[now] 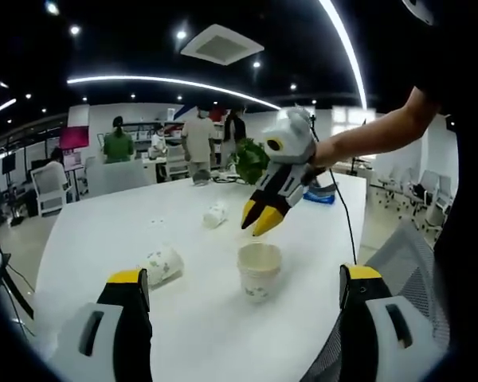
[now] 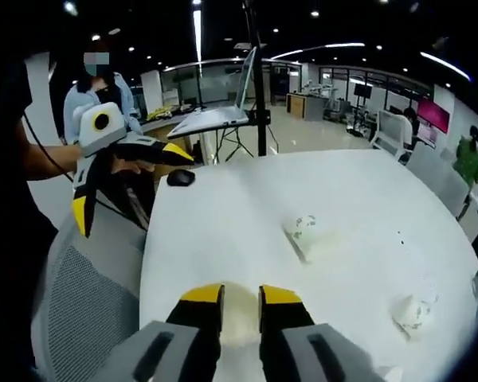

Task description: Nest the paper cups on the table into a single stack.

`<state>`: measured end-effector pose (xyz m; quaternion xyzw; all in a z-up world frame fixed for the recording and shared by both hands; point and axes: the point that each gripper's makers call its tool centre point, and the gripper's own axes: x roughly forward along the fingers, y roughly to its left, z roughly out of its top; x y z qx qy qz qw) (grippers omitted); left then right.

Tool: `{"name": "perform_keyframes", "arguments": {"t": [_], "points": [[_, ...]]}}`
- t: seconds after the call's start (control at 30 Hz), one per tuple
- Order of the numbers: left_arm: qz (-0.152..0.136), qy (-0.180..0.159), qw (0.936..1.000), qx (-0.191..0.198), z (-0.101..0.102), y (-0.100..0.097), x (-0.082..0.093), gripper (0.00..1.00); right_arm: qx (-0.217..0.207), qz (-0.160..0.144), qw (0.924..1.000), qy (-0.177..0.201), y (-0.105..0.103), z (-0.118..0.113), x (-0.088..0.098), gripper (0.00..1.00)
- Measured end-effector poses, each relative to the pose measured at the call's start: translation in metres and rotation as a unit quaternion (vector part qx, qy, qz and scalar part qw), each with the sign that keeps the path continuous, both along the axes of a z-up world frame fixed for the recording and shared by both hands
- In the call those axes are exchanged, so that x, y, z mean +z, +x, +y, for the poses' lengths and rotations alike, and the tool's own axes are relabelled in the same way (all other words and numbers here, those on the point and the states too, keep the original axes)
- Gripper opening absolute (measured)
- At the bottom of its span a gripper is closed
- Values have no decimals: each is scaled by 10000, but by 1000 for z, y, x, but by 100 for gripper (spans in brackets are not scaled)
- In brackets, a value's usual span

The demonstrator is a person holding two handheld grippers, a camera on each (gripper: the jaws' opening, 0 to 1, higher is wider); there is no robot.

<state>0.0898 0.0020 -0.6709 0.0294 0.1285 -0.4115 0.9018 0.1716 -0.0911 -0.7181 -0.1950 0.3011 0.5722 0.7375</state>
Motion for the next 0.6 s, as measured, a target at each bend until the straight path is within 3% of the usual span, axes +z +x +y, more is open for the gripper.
{"name": "perform_keyframes", "arguments": {"t": [0.27,0.6], "points": [[24,29,9999,131,7,3,1,99,-372,-189,9989,192,33,1,-4,22],[99,41,9997,208,8,7,-2,99,-814,-31,9951,559,67,10,-14,24]]}}
